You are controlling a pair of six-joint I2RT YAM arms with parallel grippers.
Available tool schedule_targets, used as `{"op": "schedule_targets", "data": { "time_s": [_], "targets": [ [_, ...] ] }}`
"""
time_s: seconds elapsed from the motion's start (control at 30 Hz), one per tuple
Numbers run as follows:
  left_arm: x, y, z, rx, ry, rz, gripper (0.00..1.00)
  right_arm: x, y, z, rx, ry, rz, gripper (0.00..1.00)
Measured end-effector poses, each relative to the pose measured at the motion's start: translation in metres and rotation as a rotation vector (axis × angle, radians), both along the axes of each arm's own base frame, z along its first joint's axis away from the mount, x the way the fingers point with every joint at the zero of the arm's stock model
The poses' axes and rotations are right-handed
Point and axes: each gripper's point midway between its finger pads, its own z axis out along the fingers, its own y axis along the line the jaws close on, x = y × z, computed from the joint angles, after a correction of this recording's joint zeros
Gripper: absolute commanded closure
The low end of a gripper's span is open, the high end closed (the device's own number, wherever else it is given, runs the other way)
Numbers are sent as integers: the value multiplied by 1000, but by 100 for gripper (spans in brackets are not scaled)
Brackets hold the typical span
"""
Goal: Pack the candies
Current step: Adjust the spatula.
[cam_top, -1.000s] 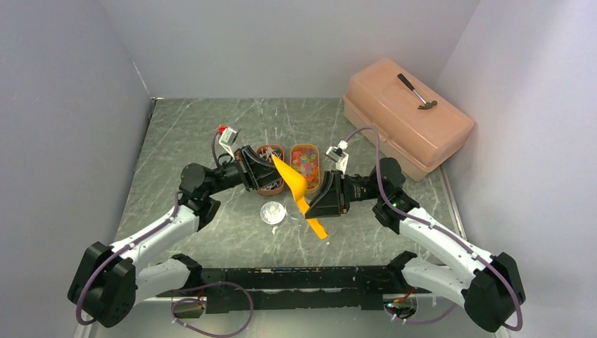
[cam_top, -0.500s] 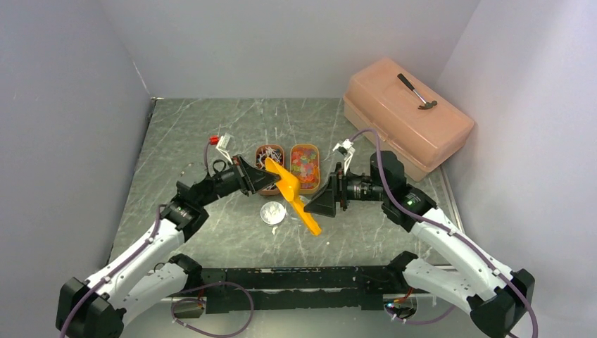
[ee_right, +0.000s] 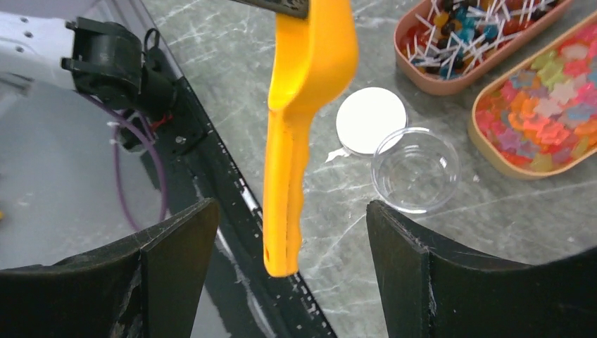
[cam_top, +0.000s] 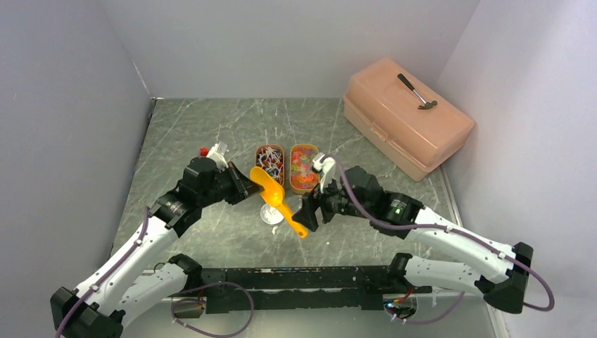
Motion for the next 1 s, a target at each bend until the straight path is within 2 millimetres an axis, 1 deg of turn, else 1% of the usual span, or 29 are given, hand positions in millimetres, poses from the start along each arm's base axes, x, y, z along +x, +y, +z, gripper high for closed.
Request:
{"op": "schedule_targets", "data": {
  "time_s": [0.1, 0.23, 0.53, 0.67, 0.83, 1.0],
  "targets": [
    [-3, 8, -13, 30, 99, 58, 97, -6, 12, 0, -20, -95, 21, 19],
    [-6, 18, -30, 72, 238, 143, 97, -3, 23, 0, -26, -207, 12, 19],
    [-19, 32, -63, 134, 517, 296, 97, 6, 48, -21, -109, -363, -29, 21],
    [-25, 35, -67, 140, 587, 338, 97, 12, 55, -33, -149, -391, -55, 23],
    [-27, 36, -65, 121, 619, 373, 97, 14, 61, -47, -190, -395, -64, 26],
    [-30, 38, -62, 102, 631, 392, 97, 10, 69, -51, -187, -397, -51, 29]
  ]
}}
